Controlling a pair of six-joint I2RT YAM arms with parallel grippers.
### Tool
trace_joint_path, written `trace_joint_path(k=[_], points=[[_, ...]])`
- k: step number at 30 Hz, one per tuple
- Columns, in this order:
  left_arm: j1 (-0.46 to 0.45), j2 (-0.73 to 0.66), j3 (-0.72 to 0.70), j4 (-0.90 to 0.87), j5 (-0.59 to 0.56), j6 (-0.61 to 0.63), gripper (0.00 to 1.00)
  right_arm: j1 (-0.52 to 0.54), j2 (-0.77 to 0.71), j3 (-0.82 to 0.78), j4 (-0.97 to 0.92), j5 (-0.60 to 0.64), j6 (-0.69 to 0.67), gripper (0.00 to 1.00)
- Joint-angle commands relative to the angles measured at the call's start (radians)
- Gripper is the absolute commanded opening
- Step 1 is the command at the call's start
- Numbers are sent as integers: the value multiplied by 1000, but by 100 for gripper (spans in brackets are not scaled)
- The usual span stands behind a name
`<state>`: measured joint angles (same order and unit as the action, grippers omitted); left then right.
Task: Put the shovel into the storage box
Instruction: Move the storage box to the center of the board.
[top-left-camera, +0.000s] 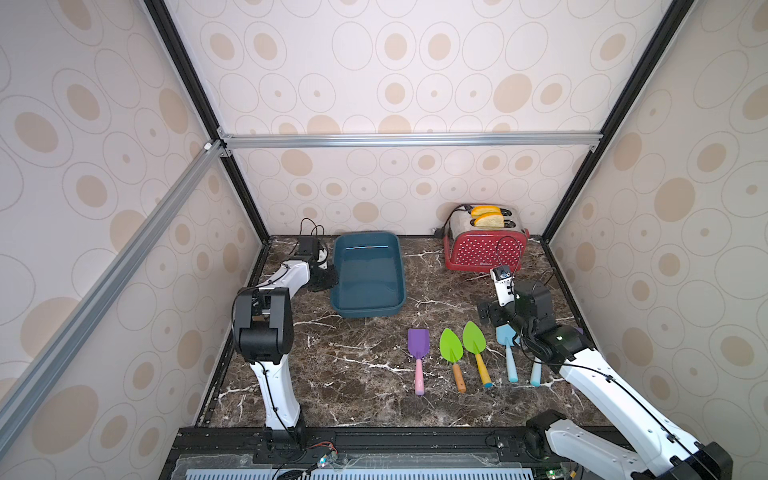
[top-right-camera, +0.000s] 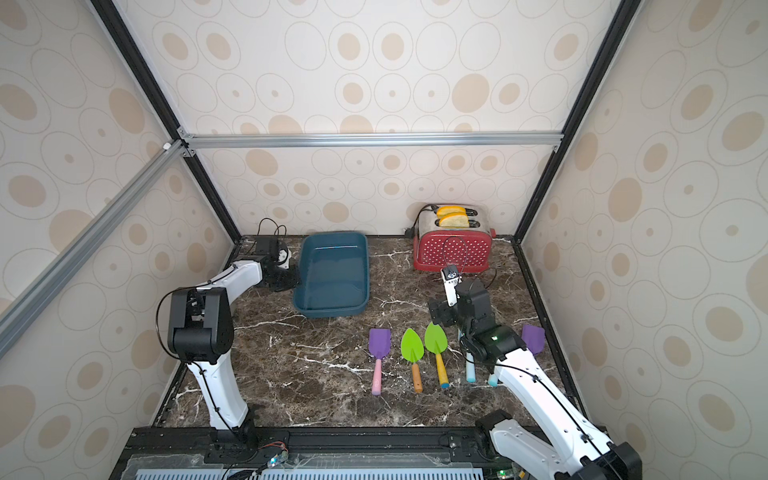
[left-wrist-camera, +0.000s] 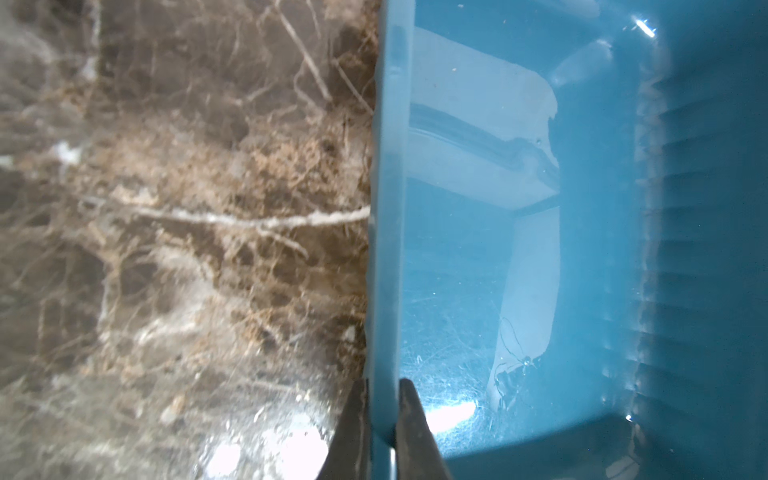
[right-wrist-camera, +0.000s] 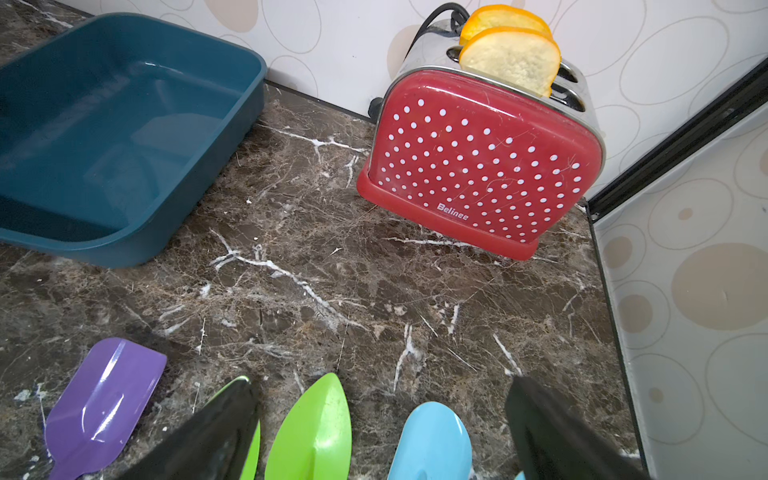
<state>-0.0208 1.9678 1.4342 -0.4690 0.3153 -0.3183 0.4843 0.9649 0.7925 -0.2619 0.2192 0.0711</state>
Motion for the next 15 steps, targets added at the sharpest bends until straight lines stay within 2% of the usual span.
trace_joint_path(k=[1,13,15], points=[[-11,-52,-52,-42,-29,18,7,6,-15,-10,9,-1,6,100],[-34,-216,-267,-4,-123,18,11,7,7,-9,9,-39,19,100],[-34,-213,-264,-8,-148,24,11,7,17,-9,10,-46,21,100]])
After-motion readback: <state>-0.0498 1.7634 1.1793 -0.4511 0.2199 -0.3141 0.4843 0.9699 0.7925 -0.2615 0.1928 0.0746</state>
